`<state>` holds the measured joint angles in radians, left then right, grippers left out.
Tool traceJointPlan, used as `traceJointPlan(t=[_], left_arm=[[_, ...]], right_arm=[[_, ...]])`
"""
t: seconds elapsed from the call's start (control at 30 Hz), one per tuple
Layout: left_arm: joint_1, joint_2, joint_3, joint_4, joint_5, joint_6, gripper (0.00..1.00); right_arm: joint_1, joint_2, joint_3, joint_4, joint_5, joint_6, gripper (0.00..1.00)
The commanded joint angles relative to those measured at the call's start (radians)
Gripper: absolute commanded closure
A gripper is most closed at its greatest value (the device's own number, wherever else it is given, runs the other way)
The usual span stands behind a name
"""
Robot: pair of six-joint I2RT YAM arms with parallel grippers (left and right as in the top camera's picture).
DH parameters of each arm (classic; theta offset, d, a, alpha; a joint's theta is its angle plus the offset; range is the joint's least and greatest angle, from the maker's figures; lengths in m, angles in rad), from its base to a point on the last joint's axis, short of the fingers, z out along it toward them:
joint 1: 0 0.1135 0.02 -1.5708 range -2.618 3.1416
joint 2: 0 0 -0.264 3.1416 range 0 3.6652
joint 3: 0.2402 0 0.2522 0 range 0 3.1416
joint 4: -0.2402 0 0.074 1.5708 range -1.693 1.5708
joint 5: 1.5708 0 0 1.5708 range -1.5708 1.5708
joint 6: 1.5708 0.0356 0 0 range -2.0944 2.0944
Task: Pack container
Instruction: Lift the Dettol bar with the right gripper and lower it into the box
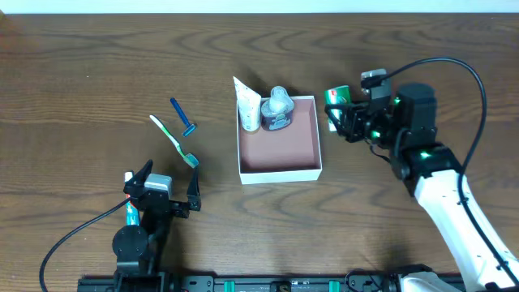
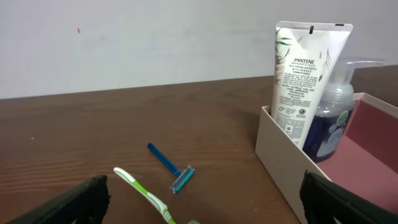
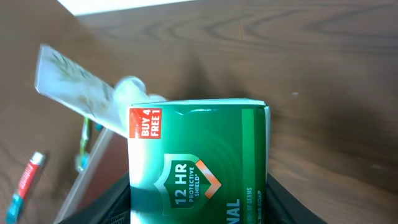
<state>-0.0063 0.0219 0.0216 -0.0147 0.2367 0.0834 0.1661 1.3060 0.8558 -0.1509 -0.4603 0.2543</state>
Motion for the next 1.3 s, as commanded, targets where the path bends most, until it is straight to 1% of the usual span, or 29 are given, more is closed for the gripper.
traceJointPlan(t=[0.0,0.13,0.3,0.5,0.77,0.93,1.0,1.17,1.27], left_arm=[[0.006,0.001,-0.018,-0.034,0.014,0.010,0.02],[0.006,0.001,-0.018,-0.034,0.014,0.010,0.02],[0.006,0.001,-0.018,-0.034,0.014,0.010,0.02],[0.006,0.001,-0.018,-0.034,0.014,0.010,0.02],[0.006,0.001,-0.018,-0.034,0.014,0.010,0.02],[0.006,0.001,-0.018,-0.034,0.014,0.010,0.02],[0.006,0.001,-0.018,-0.034,0.014,0.010,0.02],[0.006,0.001,-0.018,-0.034,0.014,0.010,0.02],[0.006,0.001,-0.018,-0.034,0.014,0.010,0.02]], right_arm=[[0.055,0.030,0.016,0.052,0.028,0.132,0.68],[0.117,0.075,0.016,0.116,0.115,0.217,0.70],[0.163,0.137,0.016,0.129,0.211,0.274,0.70],[0.171,0.211,0.016,0.185,0.196,0.277,0.68],[0.190,0.261,0.016,0.243,0.195,0.277,0.68],[0.193,0.297,0.016,0.259,0.198,0.292,0.66],[0.196,0.311,0.016,0.264,0.198,0.292,0.62],[0.202,0.317,0.016,0.272,0.198,0.291,0.45],[0.201,0.317,0.016,0.280,0.198,0.291,0.40]])
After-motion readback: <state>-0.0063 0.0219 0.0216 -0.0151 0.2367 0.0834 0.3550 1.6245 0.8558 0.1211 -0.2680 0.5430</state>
